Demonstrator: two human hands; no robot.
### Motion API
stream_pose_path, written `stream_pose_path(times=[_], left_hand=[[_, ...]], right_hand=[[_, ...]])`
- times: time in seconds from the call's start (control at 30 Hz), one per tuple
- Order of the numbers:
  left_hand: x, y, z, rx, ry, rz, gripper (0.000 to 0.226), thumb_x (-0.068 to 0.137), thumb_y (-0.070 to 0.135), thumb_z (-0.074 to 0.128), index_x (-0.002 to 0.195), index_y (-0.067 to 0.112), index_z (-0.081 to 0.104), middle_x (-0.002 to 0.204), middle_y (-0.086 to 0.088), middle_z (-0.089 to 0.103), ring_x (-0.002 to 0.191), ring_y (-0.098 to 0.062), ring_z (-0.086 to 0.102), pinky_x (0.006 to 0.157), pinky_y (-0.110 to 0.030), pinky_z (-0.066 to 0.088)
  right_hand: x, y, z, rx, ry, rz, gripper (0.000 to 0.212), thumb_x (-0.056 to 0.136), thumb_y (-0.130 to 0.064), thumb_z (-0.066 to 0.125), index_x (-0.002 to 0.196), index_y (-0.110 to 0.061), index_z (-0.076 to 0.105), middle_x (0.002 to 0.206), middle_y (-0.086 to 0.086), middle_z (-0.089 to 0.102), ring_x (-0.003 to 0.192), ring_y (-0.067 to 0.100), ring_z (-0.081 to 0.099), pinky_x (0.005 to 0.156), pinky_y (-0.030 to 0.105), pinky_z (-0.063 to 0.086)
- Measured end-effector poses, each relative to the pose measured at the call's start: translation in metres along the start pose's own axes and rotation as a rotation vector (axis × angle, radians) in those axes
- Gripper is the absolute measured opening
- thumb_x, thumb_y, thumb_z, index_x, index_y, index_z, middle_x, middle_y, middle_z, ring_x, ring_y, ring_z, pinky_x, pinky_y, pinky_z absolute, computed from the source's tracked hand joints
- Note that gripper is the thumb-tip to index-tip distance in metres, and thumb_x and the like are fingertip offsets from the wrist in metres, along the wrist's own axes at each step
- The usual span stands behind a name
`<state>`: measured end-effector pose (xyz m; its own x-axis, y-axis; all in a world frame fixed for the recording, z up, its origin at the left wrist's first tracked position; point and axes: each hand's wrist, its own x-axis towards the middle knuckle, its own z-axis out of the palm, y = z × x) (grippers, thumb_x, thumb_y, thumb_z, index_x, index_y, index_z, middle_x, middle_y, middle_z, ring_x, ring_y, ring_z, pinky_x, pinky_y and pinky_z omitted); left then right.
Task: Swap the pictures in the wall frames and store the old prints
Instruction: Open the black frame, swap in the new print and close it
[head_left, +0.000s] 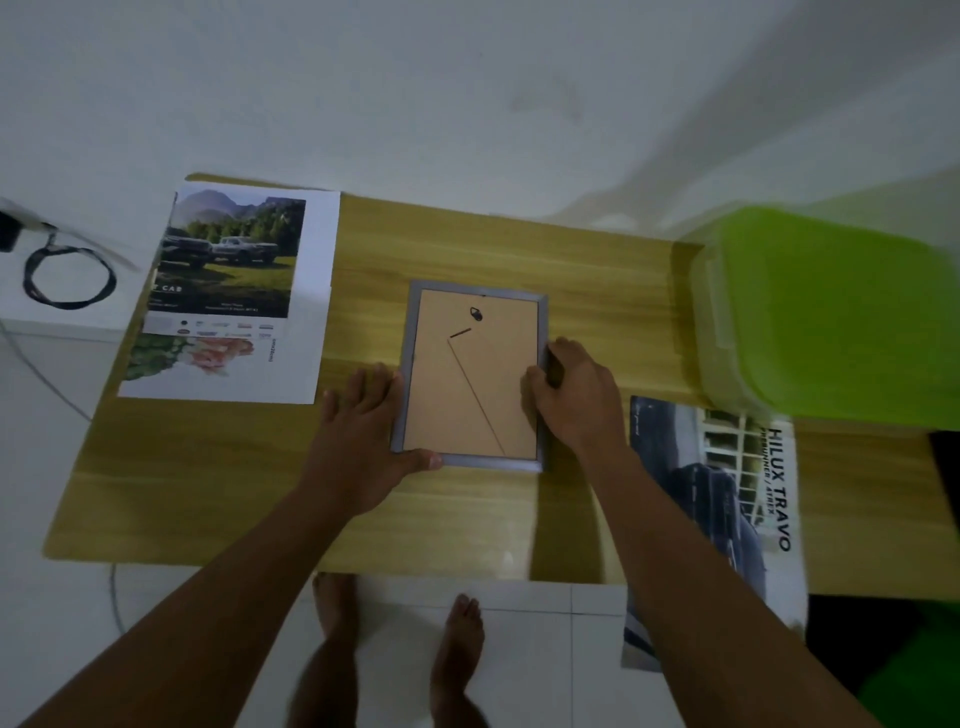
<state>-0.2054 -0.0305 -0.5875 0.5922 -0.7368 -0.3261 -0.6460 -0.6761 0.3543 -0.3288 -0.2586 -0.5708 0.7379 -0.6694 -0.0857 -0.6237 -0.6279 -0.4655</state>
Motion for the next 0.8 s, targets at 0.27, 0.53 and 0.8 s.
stream_pose_path(times=[0.27,0.53,0.8], left_hand=[[0.001,0.002,0.003,0.018,0.004,0.001,0.121,0.063,0.091,0.026,0.155,0.017,0.001,0.163,-0.006,-0.004,0.149,-0.025,-0.009,0.118,-0.052,0.0],[-0.005,0.002,-0.008,-0.018,-0.056,0.032,0.116,0.074,0.076,0.054,0.155,0.018,-0.006,0.162,-0.004,-0.01,0.148,-0.024,-0.012,0.119,-0.049,0.001],[-0.003,-0.002,-0.014,-0.021,-0.079,0.04,0.112,0.077,0.063,0.064,0.154,0.022,-0.005,0.162,-0.001,-0.012,0.148,-0.023,-0.014,0.119,-0.048,0.0]], right_hand=[[0.001,0.0,-0.004,-0.069,-0.064,0.001,0.014,0.096,-0.021,0.053,0.093,-0.008,0.057,0.103,0.009,0.059,0.097,0.031,0.06,0.08,0.037,0.048],[-0.031,-0.051,-0.002,-0.121,-0.033,-0.09,0.042,0.092,-0.04,0.061,0.111,-0.003,0.06,0.118,0.014,0.058,0.113,0.029,0.052,0.093,0.042,0.049],[-0.022,-0.07,0.01,-0.049,-0.072,0.077,0.034,0.094,-0.028,0.06,0.114,-0.001,0.055,0.116,0.012,0.057,0.103,0.025,0.058,0.084,0.032,0.051]])
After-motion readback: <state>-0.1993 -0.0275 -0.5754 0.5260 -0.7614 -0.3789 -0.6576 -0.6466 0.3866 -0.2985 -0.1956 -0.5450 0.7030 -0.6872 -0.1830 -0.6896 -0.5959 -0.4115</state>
